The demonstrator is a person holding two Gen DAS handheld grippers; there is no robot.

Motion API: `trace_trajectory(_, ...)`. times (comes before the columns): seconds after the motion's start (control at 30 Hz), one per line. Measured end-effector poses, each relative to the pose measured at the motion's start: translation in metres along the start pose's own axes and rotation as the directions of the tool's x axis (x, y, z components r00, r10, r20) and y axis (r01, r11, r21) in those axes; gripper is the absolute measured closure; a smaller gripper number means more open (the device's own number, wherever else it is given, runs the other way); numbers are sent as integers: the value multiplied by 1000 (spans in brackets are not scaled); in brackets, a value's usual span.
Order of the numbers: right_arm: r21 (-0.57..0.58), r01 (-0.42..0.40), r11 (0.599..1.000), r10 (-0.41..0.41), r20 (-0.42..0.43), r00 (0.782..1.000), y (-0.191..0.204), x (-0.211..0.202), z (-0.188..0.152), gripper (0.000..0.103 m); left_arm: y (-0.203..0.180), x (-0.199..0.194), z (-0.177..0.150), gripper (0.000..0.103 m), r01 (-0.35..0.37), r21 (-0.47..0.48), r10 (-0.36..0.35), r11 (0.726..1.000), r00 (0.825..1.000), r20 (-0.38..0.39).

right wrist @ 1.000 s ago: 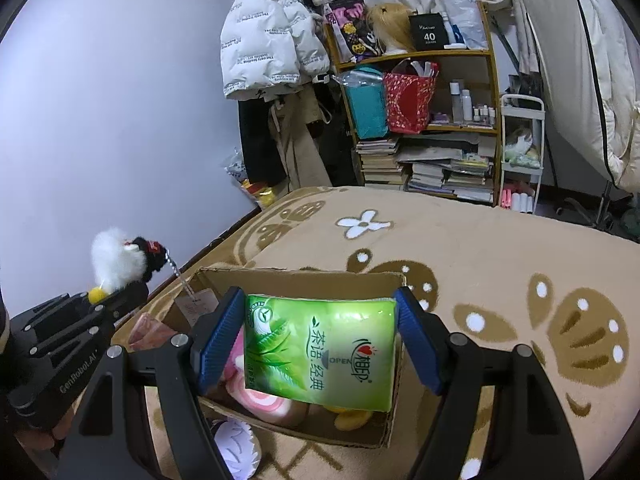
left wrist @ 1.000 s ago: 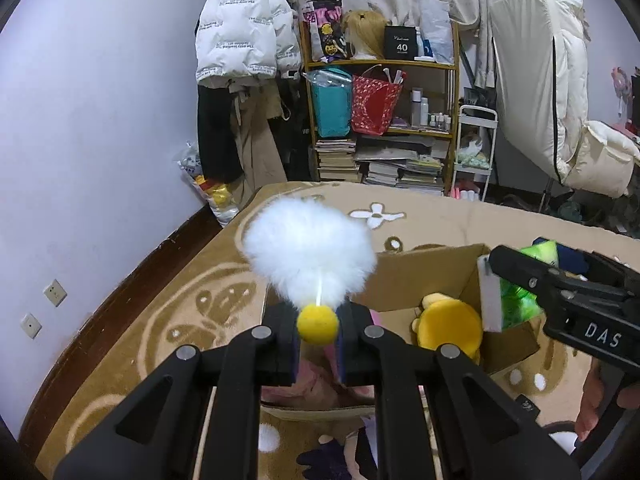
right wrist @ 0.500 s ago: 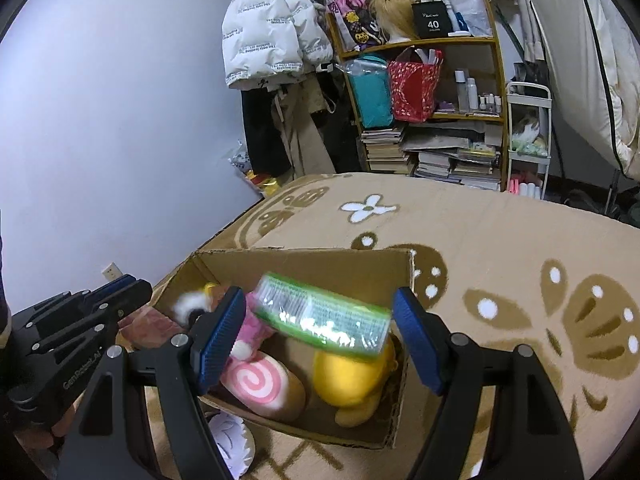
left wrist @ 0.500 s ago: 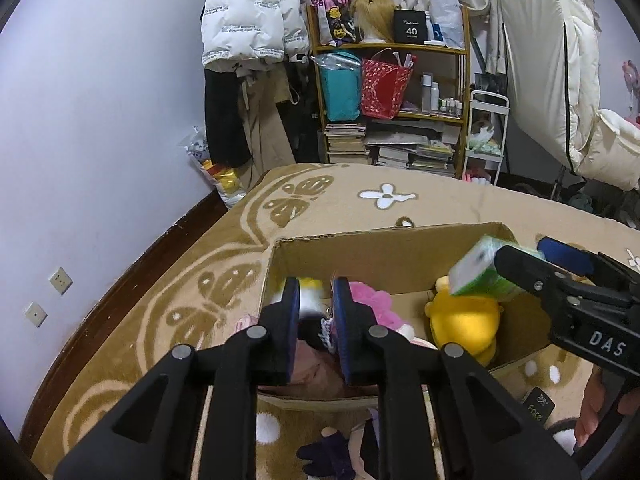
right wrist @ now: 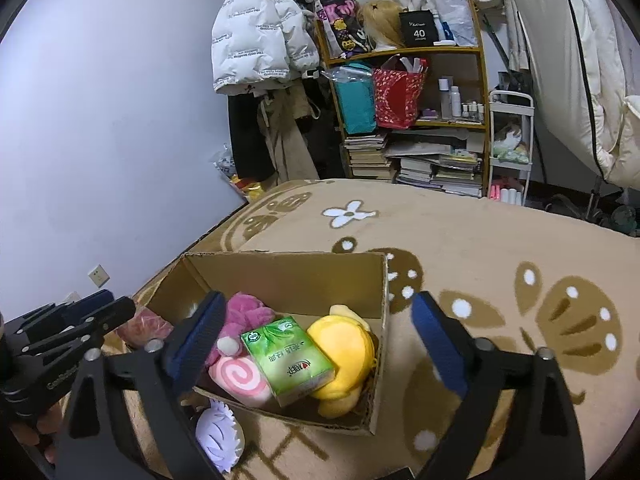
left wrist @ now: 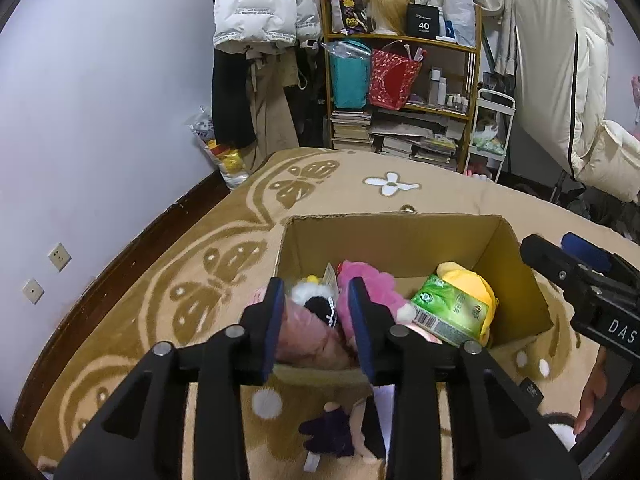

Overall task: Organize soft objects
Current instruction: 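Withdraw both open tools from the box toward the doll and black tissue pack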

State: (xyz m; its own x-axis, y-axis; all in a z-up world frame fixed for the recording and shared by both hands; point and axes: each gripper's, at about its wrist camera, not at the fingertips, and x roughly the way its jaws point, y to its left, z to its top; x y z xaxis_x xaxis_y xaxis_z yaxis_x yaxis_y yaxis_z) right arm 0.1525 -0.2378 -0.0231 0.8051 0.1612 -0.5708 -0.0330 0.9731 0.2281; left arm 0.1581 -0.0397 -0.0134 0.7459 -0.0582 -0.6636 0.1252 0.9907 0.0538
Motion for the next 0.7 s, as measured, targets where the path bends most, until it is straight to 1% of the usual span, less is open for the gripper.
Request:
trace_trajectory(0.03,1,1,1000,-1,5,1000,0,-4,1,0,1,-4,0,49,2,-3,-2,1000,1000,2)
trace_trajectory(0.1,1,4,1000,-4,10,1000,1,-10,2,0,3,-12,0,47,0,-6,0,1000,1000,19)
trace_trajectory(0.17,2,8,1000,-8,13,1000,2,-16,2,0,4,-19,1,46,-4,-6,4,1000,1000,21)
trace_trajectory(0.2,3,13,1000,-13,15,1000,3,-19,2,0,5,-22,1,44,1,-8,0,1000,1000,19)
trace_trajectory(0.23,4,17,1000,-17,17,1000,3,-23,2,0,6,-25,0,36,3,-13,-2,1000,1000,17)
trace_trajectory(0.27,5,22,1000,-22,17,1000,4,-26,2,0,6,-28,-1,31,3,-16,-3,1000,1000,16)
trace_trajectory(0.3,5,27,1000,-27,18,999,3,-29,2,0,8,-31,-2,22,5,-23,-4,1000,1000,18)
trace_trajectory(0.33,7,31,1000,-31,18,999,3,-33,2,0,9,-35,-4,18,6,-29,-6,1000,1000,22)
trace_trajectory(0.4,10,34,999,-34,18,999,3,-38,2,0,9,-40,-7,17,7,-32,-6,999,1000,28)
trace_trajectory(0.43,13,38,999,-38,18,999,2,-42,1,0,8,-43,-8,14,8,-27,-7,1000,1000,27)
trace_trajectory(0.47,16,40,999,-40,16,999,2,-45,0,0,7,-45,-9,11,6,-22,-5,1000,1000,27)
trace_trajectory(0.5,19,42,999,-42,14,999,1,-48,-1,0,6,-48,-11,5,-3,-14,4,1000,1000,31)
trace_trajectory(0.53,21,44,999,-44,14,999,1,-51,-3,0,5,-52,-13,2,-12,-5,12,1000,999,42)
trace_trajectory(0.6,23,49,999,-49,16,999,2,-58,-5,0,4,-59,-16,2,-16,2,16,1000,998,60)
trace_trajectory(0.7,24,58,998,-58,13,998,3,-66,-10,0,4,-64,-20,2,-8,-1,8,1000,998,58)
